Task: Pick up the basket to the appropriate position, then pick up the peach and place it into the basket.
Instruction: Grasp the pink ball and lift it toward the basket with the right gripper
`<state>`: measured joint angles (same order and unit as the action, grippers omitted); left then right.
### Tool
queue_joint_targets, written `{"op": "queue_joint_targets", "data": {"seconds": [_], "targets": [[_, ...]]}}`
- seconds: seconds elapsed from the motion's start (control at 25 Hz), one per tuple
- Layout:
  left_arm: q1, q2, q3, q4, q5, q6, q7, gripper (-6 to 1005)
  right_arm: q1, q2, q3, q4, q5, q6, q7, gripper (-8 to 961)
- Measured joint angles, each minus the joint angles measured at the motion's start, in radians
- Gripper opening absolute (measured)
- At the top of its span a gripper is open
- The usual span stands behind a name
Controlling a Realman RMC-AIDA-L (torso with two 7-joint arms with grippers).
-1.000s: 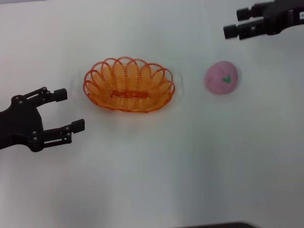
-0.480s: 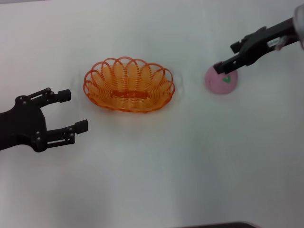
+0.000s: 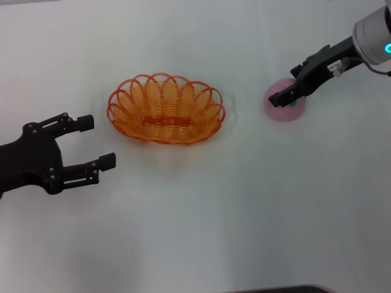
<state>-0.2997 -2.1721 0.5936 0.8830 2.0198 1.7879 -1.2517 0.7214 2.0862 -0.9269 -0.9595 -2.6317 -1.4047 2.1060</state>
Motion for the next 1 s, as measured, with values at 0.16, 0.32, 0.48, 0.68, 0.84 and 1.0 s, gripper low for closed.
{"op": "queue_joint_targets", "data": {"seconds": [0.16,0.32,0.48,0.68,0.84,1.0], "targets": [[-0.002,0.0,0.0,-0.006,0.0,-0.002,0.0,859,0.0,-0.002,-0.012,0.009,-0.005,0.003,0.0,940],[-0.002,0.0,0.0,-0.006,0.001,-0.002,0.0,859,-0.001,-0.003,-0.014,0.012,-0.007,0.004,-0.006,882],[-0.002,0.0,0.008,-0.015,0.001,-0.004,0.0,859,-0.001,-0.004,-0.016,0.012,-0.007,0.003,-0.007,765],[-0.002,0.0,0.01,-0.02,0.0,-0.004,0.0,859,-0.007,-0.005,-0.016,0.012,-0.007,0.006,-0.01,532],[-0.006,0.0,0.009,-0.02,-0.002,-0.001,0.0,859,-0.008,-0.006,-0.017,0.012,-0.007,0.005,-0.014,365],[-0.012,0.0,0.009,-0.024,-0.004,0.005,-0.01,859,-0.008,-0.008,-0.017,0.008,-0.007,0.001,-0.017,236]]}}
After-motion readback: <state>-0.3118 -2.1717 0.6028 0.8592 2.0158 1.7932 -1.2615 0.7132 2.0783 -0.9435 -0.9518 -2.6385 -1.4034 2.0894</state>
